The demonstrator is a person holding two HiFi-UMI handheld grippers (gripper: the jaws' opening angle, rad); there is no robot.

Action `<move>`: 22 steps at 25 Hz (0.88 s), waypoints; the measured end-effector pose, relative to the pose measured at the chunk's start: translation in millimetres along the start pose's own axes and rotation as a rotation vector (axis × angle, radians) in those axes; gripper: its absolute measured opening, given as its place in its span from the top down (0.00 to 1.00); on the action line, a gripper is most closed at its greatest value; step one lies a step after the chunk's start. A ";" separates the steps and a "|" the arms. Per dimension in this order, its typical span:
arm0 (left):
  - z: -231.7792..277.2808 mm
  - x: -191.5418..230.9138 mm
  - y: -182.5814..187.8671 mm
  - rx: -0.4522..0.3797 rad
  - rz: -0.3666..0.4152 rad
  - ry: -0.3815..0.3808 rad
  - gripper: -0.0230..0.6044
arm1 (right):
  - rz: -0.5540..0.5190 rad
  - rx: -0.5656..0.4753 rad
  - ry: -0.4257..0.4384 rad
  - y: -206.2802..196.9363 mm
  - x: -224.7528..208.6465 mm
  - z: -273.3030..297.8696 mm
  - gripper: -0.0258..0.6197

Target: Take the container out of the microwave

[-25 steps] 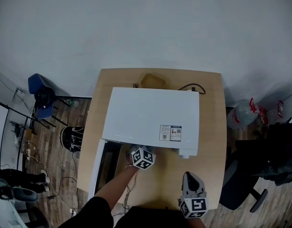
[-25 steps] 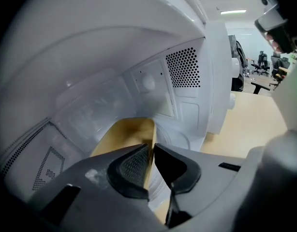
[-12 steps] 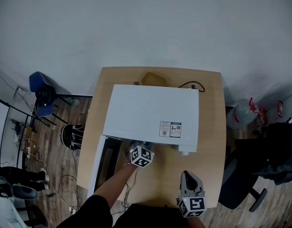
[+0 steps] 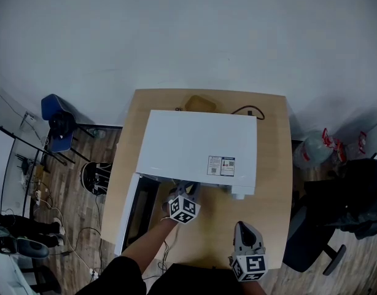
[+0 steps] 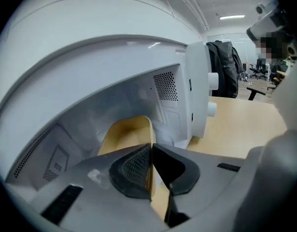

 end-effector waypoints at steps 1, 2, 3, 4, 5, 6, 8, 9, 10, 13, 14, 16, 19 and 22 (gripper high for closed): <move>-2.5 -1.8 -0.3 -0.001 0.001 -0.002 0.93 | -0.002 -0.001 0.002 -0.3 1.1 -0.5 0.87; -5.1 -3.6 -0.3 -0.003 0.003 -0.004 0.93 | -0.004 -0.001 0.004 -0.8 2.2 -1.2 0.87; -8.0 -5.4 -0.3 -0.005 0.003 -0.006 0.93 | -0.005 -0.002 0.005 -1.3 3.6 -2.0 0.87; -11.3 -7.0 -0.6 -0.007 0.003 -0.007 0.93 | -0.007 -0.003 0.006 -1.9 5.1 -3.1 0.87; -14.8 -8.4 -1.3 -0.009 0.003 -0.007 0.93 | -0.011 -0.003 0.007 -2.4 6.8 -4.4 0.87; -18.5 -9.6 -2.4 -0.010 0.002 -0.006 0.93 | -0.015 -0.005 0.007 -2.9 8.7 -5.8 0.87; -25.9 -11.5 -4.6 -0.010 -0.001 -0.004 0.93 | -0.025 -0.009 0.009 -3.3 13.0 -9.2 0.87; -29.7 -12.0 -5.3 -0.011 -0.004 -0.003 0.93 | -0.030 -0.012 0.010 -3.2 15.4 -11.2 0.87; -33.6 -12.2 -5.5 -0.014 -0.008 -0.003 0.93 | -0.034 -0.016 0.010 -2.9 17.8 -13.3 0.87; -47.7 -14.1 -5.1 -0.029 -0.016 -0.002 0.93 | -0.039 -0.027 -0.001 -3.7 24.9 -20.7 0.87; -53.3 -15.2 -5.6 -0.036 -0.021 0.000 0.93 | -0.038 -0.030 -0.005 -5.2 27.1 -23.6 0.87; -65.2 -17.1 -7.7 -0.047 -0.042 0.005 0.93 | -0.036 -0.032 -0.012 -9.8 31.2 -29.0 0.87; -83.2 -19.9 -11.0 -0.063 -0.070 0.012 0.93 | -0.035 -0.034 -0.021 -16.4 36.6 -36.2 0.87; -101.5 -25.3 -14.2 -0.077 -0.072 0.016 0.93 | -0.038 -0.042 -0.033 -20.1 41.3 -43.4 0.87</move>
Point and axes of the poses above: the fingertips, and each gripper's own axes: z forward along the fingers, x to its left, y out of its top, the point moved 9 cm from there along -z, backward along the fingers, and after that the axes turned 11 degrees about -z, right-handed, at the moved point
